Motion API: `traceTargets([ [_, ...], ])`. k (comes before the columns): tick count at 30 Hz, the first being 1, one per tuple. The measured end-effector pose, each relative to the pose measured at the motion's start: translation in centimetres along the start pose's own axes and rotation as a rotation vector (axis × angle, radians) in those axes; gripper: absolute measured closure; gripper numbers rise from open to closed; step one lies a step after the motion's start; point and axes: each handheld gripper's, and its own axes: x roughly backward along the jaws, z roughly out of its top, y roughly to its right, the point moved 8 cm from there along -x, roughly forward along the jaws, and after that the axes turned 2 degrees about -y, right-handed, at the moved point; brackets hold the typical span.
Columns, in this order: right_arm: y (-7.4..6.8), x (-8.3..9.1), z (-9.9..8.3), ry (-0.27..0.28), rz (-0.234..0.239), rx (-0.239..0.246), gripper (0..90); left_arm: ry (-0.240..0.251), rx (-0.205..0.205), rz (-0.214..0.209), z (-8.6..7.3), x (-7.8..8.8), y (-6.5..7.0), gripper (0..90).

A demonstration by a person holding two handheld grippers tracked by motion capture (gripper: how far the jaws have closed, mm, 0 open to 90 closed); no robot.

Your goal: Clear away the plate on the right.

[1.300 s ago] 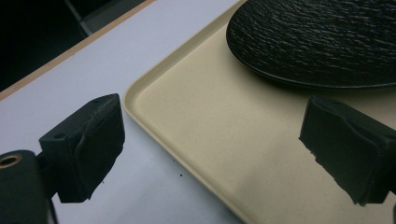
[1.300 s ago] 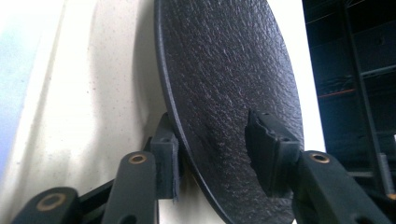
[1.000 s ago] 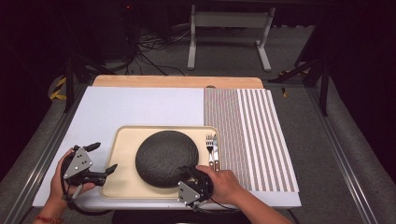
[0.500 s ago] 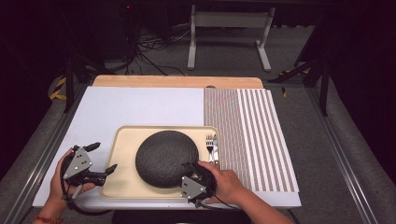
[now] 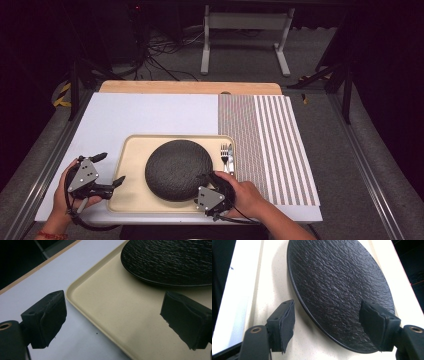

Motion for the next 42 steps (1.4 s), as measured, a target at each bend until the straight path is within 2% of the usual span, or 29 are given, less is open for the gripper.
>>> traceTargets([
  [13,1.4,1.2,-0.1,0.036,-0.010,-0.051,27.8,-0.004,-0.003,-0.001,0.0,-0.1,0.0,7.6],
  [15,1.6,1.1,-0.1,0.038,-0.020,-0.072,27.0,-0.003,-0.005,-0.001,0.0,-0.1,0.0,7.6],
  [16,1.8,1.2,-0.1,0.032,-0.023,-0.062,26.5,-0.001,-0.007,-0.002,0.0,-0.1,0.0,7.6],
  [17,1.8,1.1,-0.1,0.040,-0.031,-0.090,26.1,-0.001,-0.006,-0.002,0.0,-0.1,0.0,7.6],
  [24,2.9,1.5,-0.2,0.070,-0.061,-0.147,24.5,0.001,0.004,-0.003,0.0,0.0,0.0,7.6],
  [32,3.7,1.7,-0.5,0.075,-0.100,-0.175,23.8,0.000,0.001,-0.003,0.0,-0.1,0.0,7.6],
  [42,5.0,2.2,-0.9,0.077,-0.145,-0.235,23.0,0.000,-0.001,-0.006,0.0,0.0,0.1,7.6],
])
